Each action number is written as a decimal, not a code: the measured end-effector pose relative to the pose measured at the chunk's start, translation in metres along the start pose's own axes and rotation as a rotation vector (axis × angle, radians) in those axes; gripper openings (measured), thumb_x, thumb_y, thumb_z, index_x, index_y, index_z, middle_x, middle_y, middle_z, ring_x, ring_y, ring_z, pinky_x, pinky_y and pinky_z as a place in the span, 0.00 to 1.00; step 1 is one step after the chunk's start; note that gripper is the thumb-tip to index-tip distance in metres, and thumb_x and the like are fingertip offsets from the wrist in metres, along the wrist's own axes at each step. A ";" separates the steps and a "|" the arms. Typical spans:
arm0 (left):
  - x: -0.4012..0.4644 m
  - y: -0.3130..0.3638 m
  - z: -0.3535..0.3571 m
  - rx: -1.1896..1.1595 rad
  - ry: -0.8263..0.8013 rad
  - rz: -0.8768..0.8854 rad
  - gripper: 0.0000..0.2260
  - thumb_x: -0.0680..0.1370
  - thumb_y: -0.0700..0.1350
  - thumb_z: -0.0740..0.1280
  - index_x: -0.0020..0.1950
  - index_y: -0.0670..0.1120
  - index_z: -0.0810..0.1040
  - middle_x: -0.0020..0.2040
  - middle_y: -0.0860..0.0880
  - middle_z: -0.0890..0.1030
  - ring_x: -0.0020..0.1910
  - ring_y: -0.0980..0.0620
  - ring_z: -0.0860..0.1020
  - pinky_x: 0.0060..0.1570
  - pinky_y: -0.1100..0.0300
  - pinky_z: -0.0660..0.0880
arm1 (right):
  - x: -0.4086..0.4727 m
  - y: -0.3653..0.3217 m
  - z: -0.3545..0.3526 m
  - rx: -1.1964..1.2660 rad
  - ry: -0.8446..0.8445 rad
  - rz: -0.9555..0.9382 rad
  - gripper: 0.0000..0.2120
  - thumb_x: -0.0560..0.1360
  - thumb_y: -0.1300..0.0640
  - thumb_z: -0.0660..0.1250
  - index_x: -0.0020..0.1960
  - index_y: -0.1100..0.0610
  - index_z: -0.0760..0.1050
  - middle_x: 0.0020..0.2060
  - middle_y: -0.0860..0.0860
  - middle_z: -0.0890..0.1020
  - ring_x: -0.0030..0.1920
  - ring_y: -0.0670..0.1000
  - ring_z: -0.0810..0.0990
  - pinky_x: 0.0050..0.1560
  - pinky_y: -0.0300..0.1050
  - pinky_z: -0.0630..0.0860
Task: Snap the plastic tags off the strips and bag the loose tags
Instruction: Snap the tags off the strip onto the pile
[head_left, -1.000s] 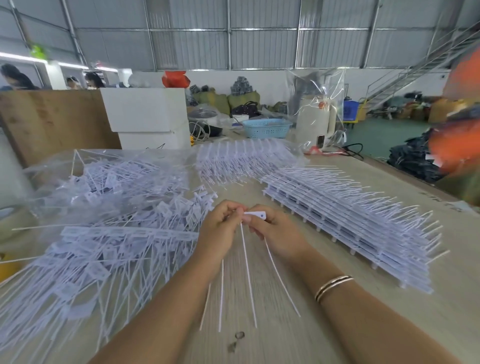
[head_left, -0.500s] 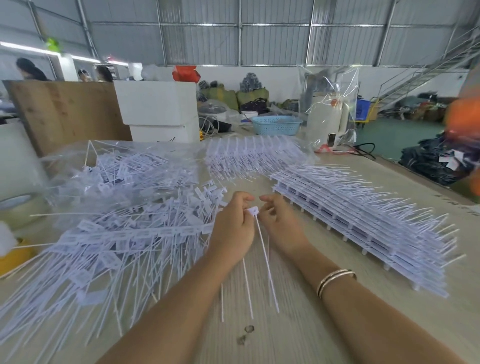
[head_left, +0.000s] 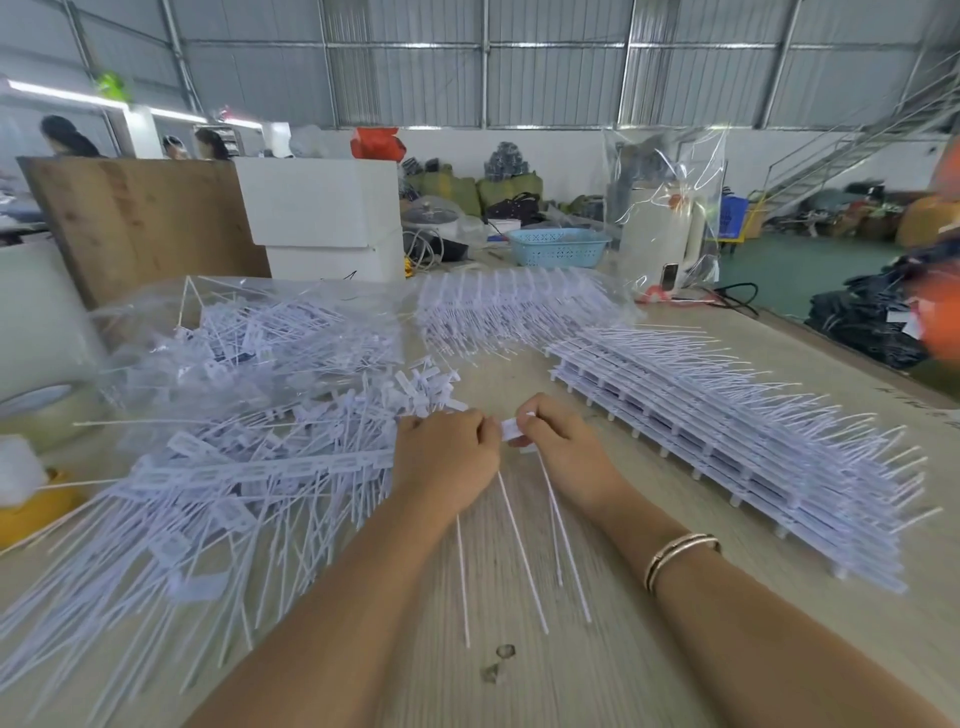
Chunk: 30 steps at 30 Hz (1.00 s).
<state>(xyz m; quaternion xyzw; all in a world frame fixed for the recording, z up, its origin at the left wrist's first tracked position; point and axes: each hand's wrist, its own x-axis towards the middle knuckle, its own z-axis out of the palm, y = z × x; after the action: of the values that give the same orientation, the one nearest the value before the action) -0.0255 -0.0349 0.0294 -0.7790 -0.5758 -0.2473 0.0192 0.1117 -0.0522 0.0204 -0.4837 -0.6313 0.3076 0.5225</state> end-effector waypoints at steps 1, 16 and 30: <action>-0.001 0.000 0.000 -0.041 0.000 0.004 0.15 0.80 0.49 0.52 0.34 0.51 0.64 0.31 0.52 0.71 0.34 0.49 0.69 0.50 0.53 0.61 | 0.000 0.000 0.000 0.018 -0.033 0.025 0.11 0.78 0.61 0.62 0.37 0.57 0.73 0.34 0.48 0.77 0.40 0.46 0.76 0.45 0.37 0.71; -0.001 -0.006 -0.003 -0.246 0.014 0.131 0.20 0.81 0.49 0.57 0.27 0.52 0.64 0.27 0.49 0.76 0.28 0.52 0.73 0.46 0.54 0.67 | -0.003 -0.004 -0.011 0.079 -0.192 0.052 0.12 0.75 0.62 0.67 0.34 0.58 0.72 0.29 0.47 0.73 0.29 0.39 0.70 0.33 0.27 0.66; 0.005 -0.004 -0.004 -0.640 0.101 -0.109 0.20 0.81 0.48 0.58 0.28 0.50 0.66 0.26 0.53 0.69 0.28 0.54 0.68 0.39 0.57 0.63 | 0.000 -0.006 -0.003 0.176 -0.064 -0.093 0.09 0.78 0.64 0.62 0.41 0.57 0.77 0.33 0.51 0.76 0.35 0.45 0.73 0.42 0.36 0.71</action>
<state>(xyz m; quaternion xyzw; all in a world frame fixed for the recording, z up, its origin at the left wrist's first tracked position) -0.0296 -0.0304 0.0336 -0.7004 -0.5082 -0.4544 -0.2114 0.1130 -0.0548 0.0265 -0.3958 -0.6400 0.3524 0.5564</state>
